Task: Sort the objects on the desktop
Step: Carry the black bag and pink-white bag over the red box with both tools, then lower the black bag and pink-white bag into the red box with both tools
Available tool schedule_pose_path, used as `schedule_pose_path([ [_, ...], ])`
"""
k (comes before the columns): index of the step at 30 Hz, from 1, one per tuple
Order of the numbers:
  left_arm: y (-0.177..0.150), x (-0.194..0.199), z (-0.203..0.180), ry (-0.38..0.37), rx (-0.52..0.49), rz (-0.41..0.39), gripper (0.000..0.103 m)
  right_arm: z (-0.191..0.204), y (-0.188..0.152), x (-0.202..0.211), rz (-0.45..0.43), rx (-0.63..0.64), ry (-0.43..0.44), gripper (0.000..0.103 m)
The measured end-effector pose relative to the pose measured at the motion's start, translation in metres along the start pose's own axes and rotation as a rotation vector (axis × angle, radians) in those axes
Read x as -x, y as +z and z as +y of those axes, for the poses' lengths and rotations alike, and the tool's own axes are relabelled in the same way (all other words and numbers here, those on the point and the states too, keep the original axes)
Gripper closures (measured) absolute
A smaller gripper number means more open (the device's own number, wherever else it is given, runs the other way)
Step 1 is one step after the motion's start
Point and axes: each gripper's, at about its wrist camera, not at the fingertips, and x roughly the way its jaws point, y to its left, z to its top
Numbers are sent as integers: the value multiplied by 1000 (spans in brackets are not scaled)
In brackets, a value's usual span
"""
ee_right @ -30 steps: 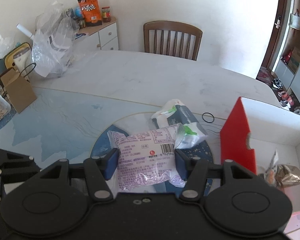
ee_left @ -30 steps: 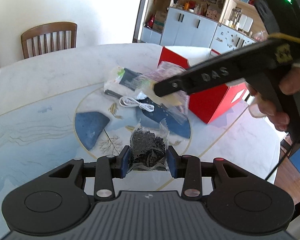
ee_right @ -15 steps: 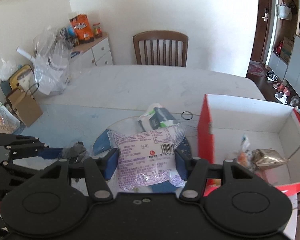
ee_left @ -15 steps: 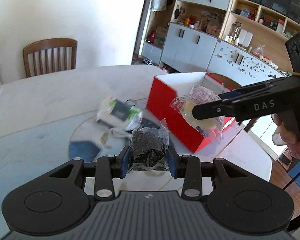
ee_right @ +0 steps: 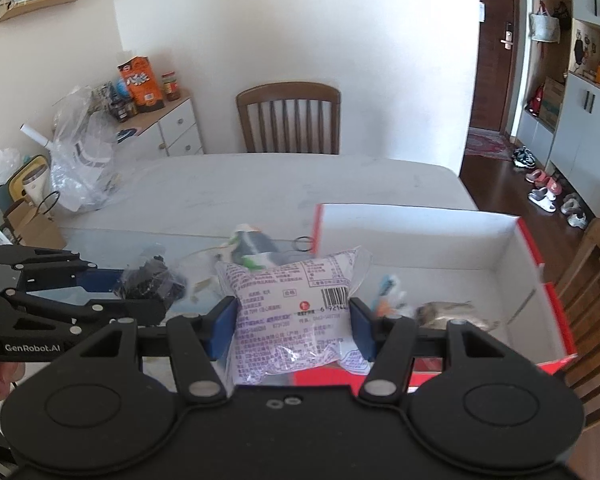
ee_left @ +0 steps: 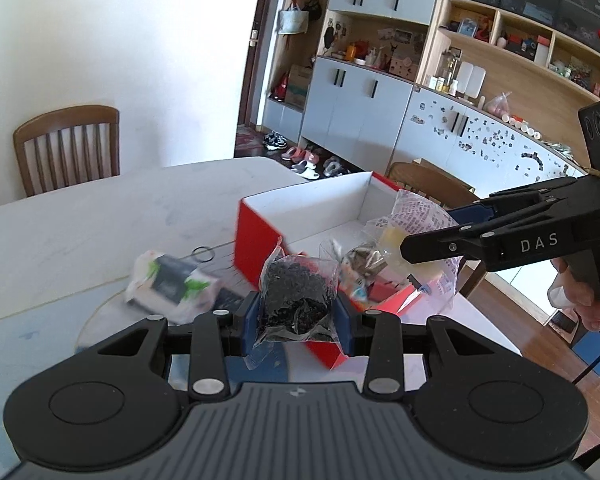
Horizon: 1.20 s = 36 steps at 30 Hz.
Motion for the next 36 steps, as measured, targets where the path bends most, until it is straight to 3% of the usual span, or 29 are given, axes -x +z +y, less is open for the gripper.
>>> schedule_pose_path([
  [18, 64, -102, -50, 33, -101, 51, 66, -112, 8, -15, 4, -35, -79, 44],
  [26, 86, -161, -47, 77, -123, 145, 66, -143, 14, -45, 36, -43, -86, 44],
  [36, 94, -226, -42, 117, -121, 288, 66, -153, 21, -99, 107, 13, -114, 44],
])
